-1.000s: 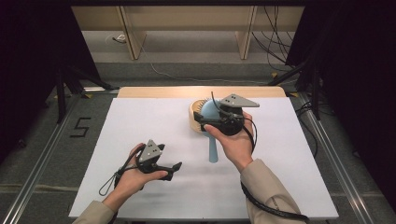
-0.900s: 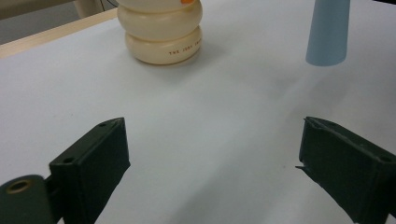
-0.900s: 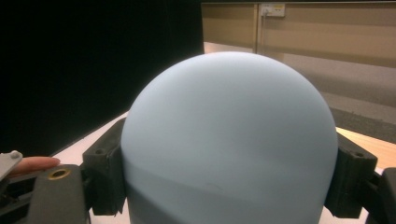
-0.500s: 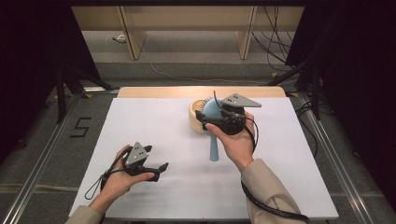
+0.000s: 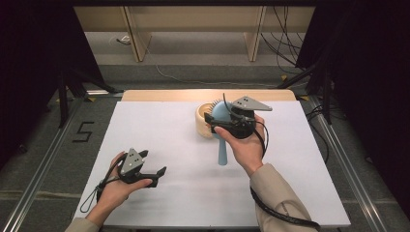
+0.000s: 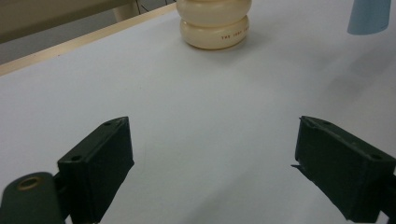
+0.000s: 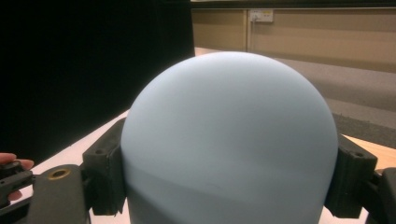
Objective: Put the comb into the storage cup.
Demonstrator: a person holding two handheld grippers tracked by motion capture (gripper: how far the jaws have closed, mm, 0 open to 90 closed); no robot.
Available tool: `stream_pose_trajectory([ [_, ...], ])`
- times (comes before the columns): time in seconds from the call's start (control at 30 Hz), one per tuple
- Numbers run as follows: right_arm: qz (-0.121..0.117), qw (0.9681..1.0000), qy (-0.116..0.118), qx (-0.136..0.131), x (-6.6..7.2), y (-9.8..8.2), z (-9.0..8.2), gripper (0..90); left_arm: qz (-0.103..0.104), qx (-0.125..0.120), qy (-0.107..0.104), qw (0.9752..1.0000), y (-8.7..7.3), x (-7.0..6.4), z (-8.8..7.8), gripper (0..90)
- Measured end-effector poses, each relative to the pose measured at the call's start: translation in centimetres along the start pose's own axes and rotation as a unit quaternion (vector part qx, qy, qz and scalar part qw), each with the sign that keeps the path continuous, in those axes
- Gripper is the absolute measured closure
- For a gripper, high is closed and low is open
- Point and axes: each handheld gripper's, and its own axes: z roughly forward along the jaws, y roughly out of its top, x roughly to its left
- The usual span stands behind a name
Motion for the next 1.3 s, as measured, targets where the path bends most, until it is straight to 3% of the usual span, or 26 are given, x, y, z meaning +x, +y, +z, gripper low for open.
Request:
stream_pose_trajectory([
  [0.67,-0.003,0.9997,-0.016,-0.018,-0.4,0.8,-0.1,20.5,-0.020,-0.024,0.000,0.9995,-1.0,0.9,-0.8,11.7],
  [1.3,-0.003,0.9990,-0.029,-0.035,-1.0,2.2,0.2,20.5,-0.025,-0.032,0.002,0.9992,-1.2,0.7,-0.7,13.1],
])
